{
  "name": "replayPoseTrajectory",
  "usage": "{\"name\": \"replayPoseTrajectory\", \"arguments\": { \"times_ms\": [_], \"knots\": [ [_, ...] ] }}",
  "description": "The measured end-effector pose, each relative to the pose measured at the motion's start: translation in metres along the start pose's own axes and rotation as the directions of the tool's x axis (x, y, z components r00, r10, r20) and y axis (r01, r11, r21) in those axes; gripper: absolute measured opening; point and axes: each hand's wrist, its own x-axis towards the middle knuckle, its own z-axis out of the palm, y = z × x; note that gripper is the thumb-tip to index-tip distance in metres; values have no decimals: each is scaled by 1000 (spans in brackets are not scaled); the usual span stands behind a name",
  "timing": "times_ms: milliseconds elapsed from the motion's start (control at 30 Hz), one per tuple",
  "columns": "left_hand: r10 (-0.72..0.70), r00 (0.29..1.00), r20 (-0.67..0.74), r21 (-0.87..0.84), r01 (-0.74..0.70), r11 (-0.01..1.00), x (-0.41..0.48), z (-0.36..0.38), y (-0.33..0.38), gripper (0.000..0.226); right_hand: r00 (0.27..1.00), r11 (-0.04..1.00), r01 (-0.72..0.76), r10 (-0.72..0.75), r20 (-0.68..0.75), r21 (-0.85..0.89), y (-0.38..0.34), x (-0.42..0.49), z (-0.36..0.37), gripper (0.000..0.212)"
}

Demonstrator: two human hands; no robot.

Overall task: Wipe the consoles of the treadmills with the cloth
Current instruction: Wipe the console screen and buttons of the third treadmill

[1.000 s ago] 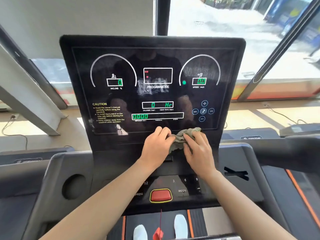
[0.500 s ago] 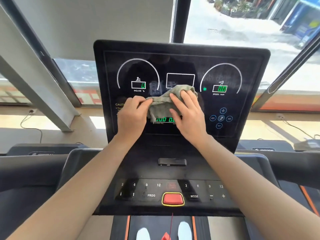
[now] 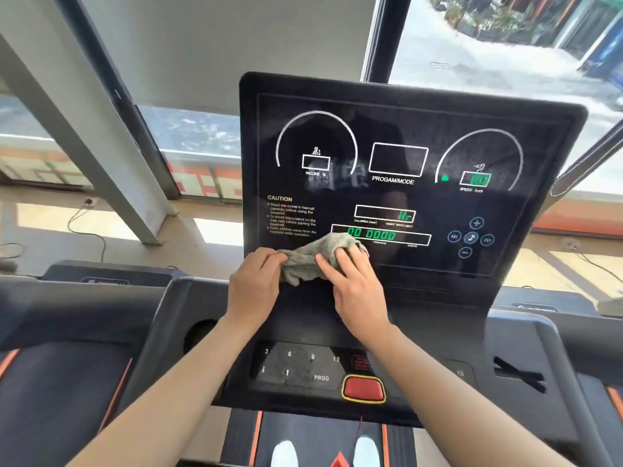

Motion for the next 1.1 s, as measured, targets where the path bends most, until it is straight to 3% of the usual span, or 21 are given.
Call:
{"name": "replayPoseTrajectory", "arguments": {
  "times_ms": [233,600,767,1100],
  "knots": [
    [23,999,23,-22,-23,1000,48,-28,-8,28,995,996,-76,78,-58,47,-14,34,-9,49],
    [31,978,-205,17,-29,999,166,-55,-3,18,978,998,-64,62,-197,0,11,149,-61,56],
    [110,951,-288,40,-102,994,214,-61,15,10,976,997,-73,69,-207,-12,31,177,-88,61],
    [141,975,-169,-39,-149,988,150,-15,40,9,976,993,-112,104,-193,-30,60,86,-67,49]
  ]
}}
